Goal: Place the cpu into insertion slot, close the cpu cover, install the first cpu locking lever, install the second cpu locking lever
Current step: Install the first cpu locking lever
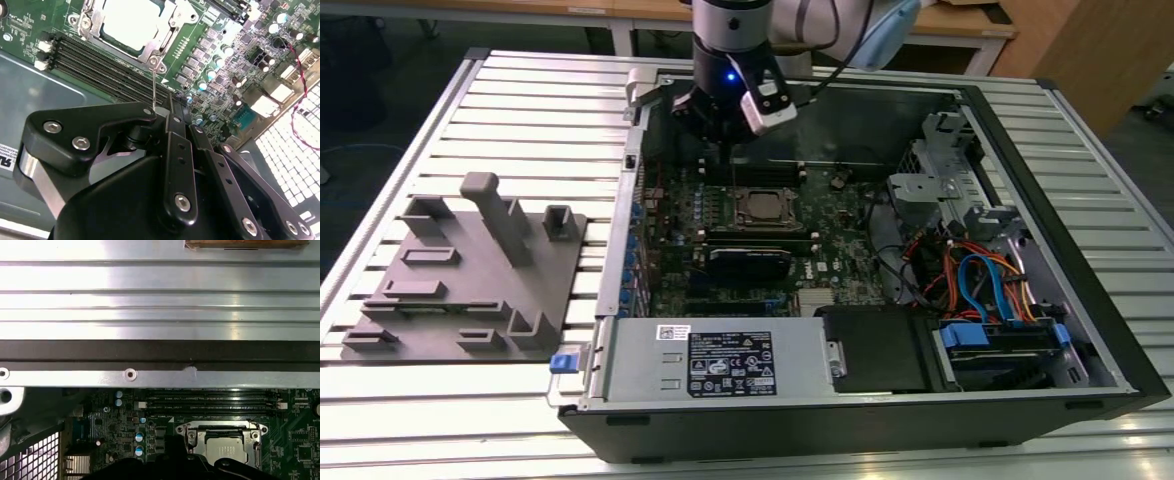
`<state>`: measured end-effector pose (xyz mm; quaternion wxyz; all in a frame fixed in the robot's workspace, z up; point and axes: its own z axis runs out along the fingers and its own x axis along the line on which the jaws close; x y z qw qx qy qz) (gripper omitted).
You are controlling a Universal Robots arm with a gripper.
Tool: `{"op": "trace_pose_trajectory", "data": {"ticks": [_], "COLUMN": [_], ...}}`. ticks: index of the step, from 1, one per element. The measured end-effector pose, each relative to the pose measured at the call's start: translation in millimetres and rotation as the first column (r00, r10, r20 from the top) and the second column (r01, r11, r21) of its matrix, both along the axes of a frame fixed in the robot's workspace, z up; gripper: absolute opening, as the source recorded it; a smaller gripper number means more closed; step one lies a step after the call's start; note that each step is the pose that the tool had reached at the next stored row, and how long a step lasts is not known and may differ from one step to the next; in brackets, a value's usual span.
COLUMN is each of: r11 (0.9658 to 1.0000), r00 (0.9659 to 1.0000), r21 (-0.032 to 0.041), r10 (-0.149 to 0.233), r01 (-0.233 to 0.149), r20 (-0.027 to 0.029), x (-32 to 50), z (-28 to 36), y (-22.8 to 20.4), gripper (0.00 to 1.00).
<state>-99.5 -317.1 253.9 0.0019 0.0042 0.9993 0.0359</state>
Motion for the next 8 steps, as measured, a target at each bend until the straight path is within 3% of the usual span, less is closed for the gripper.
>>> {"op": "trace_pose_trajectory", "data": {"ticks": [8], "r11": [1.0000], "r00": [1.0000], "r21": [0.0001], "r10": [0.009], "r01": [-0.009], "r20": [0.0032], "x": [5.5], "z": [0.0], "y": [0.3], "gripper": [0.10]}}
